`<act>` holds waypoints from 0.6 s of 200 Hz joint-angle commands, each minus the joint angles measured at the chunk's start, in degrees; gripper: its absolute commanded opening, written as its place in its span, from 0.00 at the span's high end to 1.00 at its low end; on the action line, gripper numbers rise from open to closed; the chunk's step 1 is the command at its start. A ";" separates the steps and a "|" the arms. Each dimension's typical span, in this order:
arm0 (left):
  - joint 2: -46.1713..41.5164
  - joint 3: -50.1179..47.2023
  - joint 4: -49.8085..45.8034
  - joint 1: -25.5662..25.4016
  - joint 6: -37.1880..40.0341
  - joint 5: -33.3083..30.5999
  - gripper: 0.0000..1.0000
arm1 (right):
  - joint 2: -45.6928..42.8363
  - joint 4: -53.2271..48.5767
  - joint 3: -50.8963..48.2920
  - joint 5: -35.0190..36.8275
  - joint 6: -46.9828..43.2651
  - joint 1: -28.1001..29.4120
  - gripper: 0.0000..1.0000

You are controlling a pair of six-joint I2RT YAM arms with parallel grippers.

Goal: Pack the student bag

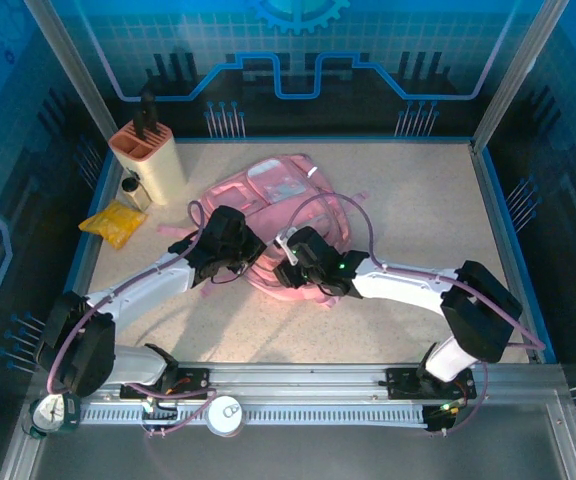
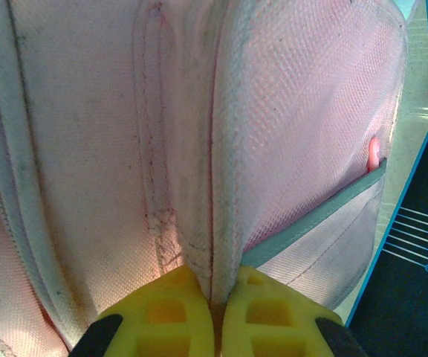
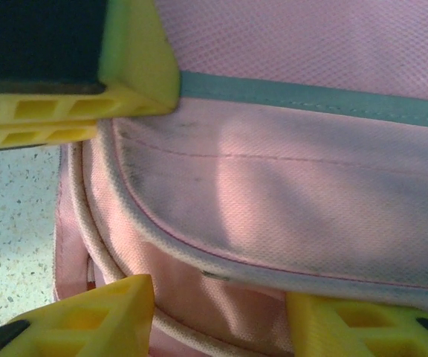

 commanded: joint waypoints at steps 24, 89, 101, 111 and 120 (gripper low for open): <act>0.52 3.02 3.30 0.05 0.31 1.11 1.00 | 2.17 -1.40 3.06 3.60 -1.59 2.00 0.66; 0.09 3.86 1.88 -0.01 0.83 0.36 1.00 | 1.90 -1.97 2.08 8.43 1.52 2.02 0.97; -0.13 4.19 1.21 -0.02 1.30 -0.08 1.00 | 1.19 -2.02 1.07 9.26 2.72 1.74 0.99; -0.50 4.19 0.52 0.00 1.65 -0.75 1.00 | 0.63 -2.29 0.38 9.98 3.53 1.42 1.00; -0.72 4.30 -0.37 -0.05 1.81 -1.36 1.00 | 0.13 -2.92 -0.21 10.31 4.23 0.92 1.00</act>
